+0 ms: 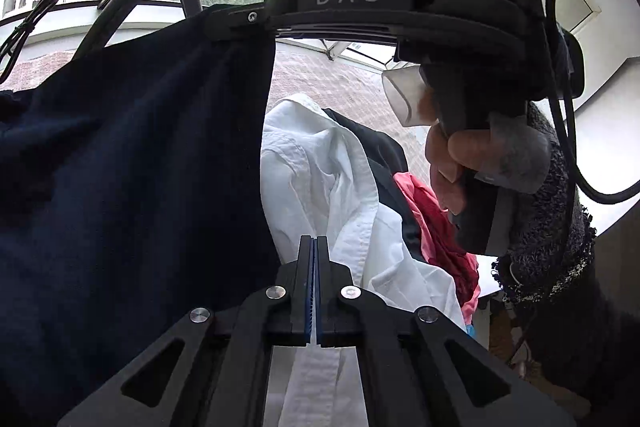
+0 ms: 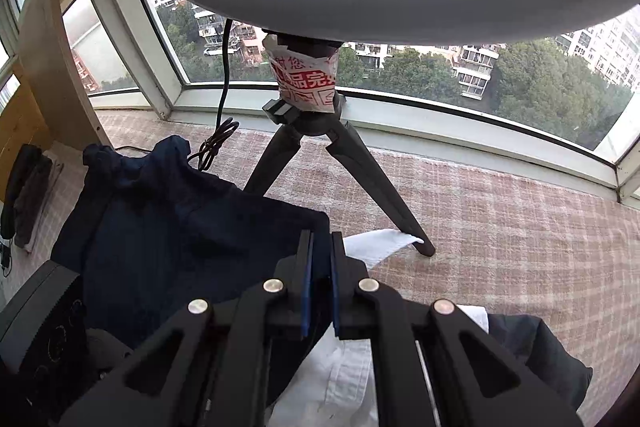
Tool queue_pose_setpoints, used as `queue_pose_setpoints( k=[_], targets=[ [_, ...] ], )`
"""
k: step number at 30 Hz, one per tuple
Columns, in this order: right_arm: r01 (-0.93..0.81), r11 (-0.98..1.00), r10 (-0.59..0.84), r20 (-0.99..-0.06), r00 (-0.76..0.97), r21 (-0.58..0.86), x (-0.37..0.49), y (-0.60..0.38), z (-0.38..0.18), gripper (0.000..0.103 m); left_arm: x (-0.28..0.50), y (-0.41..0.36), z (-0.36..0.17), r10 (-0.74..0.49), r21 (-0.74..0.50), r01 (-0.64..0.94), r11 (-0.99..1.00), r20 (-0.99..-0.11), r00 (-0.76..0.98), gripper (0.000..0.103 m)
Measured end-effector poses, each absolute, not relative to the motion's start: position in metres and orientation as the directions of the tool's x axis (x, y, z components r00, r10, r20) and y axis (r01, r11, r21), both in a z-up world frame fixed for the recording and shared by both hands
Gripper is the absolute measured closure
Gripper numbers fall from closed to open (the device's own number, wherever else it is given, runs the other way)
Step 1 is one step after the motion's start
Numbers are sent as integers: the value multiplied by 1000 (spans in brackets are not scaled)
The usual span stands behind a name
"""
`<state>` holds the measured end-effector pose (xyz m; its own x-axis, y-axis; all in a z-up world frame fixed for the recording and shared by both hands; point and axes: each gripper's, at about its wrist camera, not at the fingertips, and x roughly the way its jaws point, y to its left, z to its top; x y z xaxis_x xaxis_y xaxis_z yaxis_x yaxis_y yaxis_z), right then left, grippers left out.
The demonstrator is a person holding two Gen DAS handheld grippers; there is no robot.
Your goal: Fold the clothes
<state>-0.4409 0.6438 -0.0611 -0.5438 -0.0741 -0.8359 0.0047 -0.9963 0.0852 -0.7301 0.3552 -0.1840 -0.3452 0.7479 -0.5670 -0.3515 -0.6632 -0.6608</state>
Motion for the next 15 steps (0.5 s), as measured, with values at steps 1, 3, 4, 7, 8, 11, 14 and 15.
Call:
queue_pose_setpoints(
  k=[1,3,4,7,8,11,14,15],
  targets=[
    [9,-995,-90,-829,-551,102,-439,642,-57,96,-728,351,-183,753,-667,-352,-656,-553,-356,103],
    [17,-991,-116,-816,-567,129,-437,636,-48,96,-722,339,-176,752,-664,-359,-656,-537,-382,103],
    [24,-992,-116,-818,-564,124,-438,631,-46,96,-719,333,-172,750,-660,-362,-658,-530,-396,103],
    [49,-992,-127,-821,-557,121,-443,614,-40,96,-709,309,-168,749,-678,-340,-652,-507,-427,103],
    [58,-990,-138,-820,-556,128,-445,608,-39,96,-706,299,-170,746,-690,-318,-650,-501,-438,103],
    [104,-980,-197,-815,-545,167,-454,582,-34,96,-691,267,-175,729,-719,-253,-647,-486,-482,103],
    [167,-970,-239,-821,-519,177,-468,547,-33,96,-674,242,-182,704,-727,-203,-656,-493,-511,103],
    [191,-957,-284,-826,-487,216,-471,533,-37,96,-669,234,-185,701,-733,-189,-653,-492,-515,103]
  ],
)
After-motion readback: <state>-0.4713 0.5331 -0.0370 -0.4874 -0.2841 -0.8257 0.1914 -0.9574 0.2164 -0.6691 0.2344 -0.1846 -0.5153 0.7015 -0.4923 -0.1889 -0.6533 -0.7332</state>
